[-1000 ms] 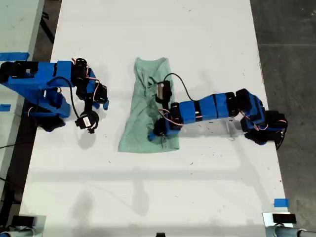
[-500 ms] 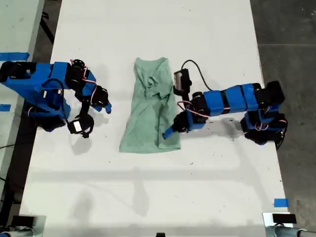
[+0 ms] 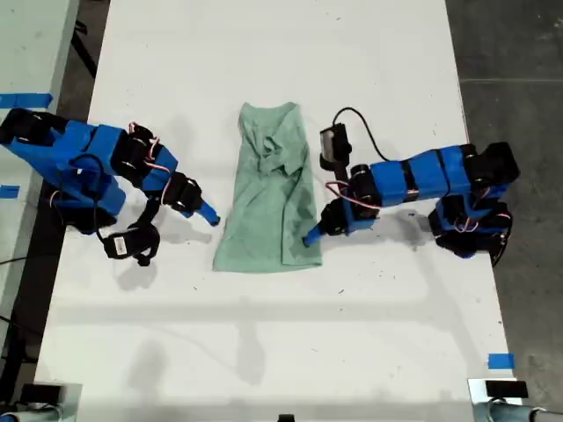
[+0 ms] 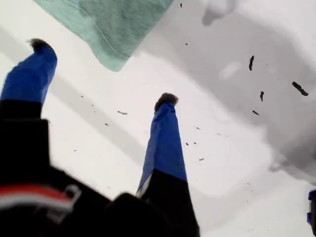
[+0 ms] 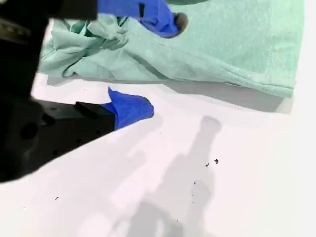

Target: Fold tshirt

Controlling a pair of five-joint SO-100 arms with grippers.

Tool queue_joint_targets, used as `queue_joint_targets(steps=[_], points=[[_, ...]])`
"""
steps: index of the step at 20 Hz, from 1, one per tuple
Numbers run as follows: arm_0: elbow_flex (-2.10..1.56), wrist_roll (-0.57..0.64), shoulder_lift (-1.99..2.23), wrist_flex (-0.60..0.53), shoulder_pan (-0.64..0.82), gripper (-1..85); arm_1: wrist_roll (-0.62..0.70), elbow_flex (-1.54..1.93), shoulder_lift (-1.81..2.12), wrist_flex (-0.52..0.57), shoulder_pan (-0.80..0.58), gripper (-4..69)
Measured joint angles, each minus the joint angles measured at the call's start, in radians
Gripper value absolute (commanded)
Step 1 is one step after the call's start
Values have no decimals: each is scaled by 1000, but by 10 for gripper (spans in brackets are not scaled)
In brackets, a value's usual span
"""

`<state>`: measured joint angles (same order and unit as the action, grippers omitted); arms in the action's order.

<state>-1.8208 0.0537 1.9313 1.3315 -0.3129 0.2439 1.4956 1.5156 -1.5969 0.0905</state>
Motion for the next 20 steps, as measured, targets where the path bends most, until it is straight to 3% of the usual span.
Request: queue_joint_targets(steps=[8,9,10,11,14,17,20], points=[[106,41,-367,-172,-6,223,0,28,0,26,-3,362],[84,41,-403,-216,-6,160,0,28,0,32,-3,361],[41,38,-433,-275,-6,42,0,29,2,34,-3,359],[-14,25,-446,-347,-6,1,0,40,0,35,-3,359],[-104,-34,-451,-479,6,1,-12,67,0,52,-3,357],[-103,-74,-433,-445,8,1,-14,77,0,64,3,354],[44,-98,-428,-235,8,1,-17,77,0,72,3,354]])
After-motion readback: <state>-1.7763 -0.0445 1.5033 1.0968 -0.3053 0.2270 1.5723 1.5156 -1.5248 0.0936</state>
